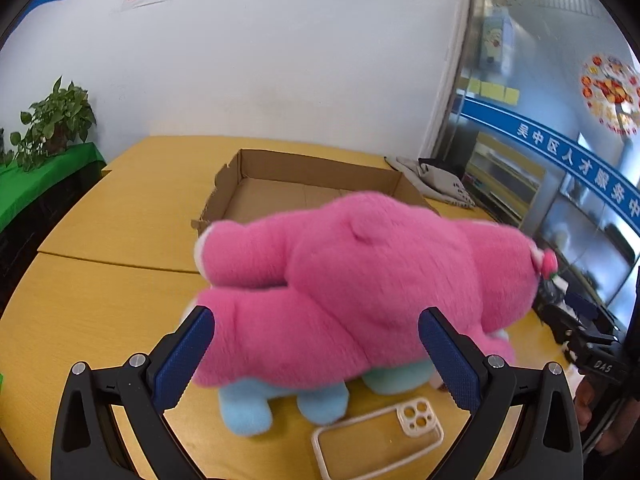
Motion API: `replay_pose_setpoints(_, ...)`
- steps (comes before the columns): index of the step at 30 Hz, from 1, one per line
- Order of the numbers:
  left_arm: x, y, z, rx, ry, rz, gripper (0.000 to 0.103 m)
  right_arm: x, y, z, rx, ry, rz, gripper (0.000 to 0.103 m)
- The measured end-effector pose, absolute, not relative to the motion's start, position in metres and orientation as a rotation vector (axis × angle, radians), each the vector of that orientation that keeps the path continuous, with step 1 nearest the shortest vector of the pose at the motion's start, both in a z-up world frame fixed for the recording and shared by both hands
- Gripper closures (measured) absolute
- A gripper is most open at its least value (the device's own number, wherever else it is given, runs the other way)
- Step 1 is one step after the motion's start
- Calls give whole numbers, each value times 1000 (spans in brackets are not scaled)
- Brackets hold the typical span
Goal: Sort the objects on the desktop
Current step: 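Close the left and right grippers on the pink plush bear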
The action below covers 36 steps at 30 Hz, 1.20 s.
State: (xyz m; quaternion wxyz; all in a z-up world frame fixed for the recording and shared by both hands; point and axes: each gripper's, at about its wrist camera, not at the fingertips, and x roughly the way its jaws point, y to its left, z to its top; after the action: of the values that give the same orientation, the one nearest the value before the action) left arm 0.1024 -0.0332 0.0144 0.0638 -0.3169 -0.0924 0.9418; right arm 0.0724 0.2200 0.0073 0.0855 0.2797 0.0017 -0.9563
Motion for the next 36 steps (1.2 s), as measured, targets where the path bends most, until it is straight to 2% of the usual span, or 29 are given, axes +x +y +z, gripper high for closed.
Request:
replay_pose_setpoints(3,81,-33,17,-993,-304,2779,0,51,242,14,856,-124,-2794,0)
replay_pose_setpoints(8,42,-25,9,-1053,-358,2642,0,11,248,11,931,-210,-2666,0)
replay_pose_setpoints(17,18,-30,-7,-1114,-498,2462,0,-5,227,5,981,-65,-2566,0)
replay_pose_setpoints(22,8,-32,-14,-1127,-546,2382,0,-29,234,-4,1044,-167,-2462,0)
replay_pose_setpoints(27,6,-21,-13,-1132,-468,2403,1,-43,223,-19,1122,-197,-2373,1)
replay_pose_setpoints(30,8,-18,-11,-1136,-453,2415,16,-35,217,-17,1076,-193,-2419,15)
replay_pose_setpoints(32,10,-19,-7,-1135,-456,2424,24,-27,214,-16,1047,-187,-2448,29)
replay_pose_setpoints(34,12,-21,-5,-1138,-478,2430,35,-20,212,-11,1022,-169,-2465,36)
replay_pose_setpoints(36,12,-23,0,-1136,-480,2442,40,-17,208,-5,993,-149,-2478,42)
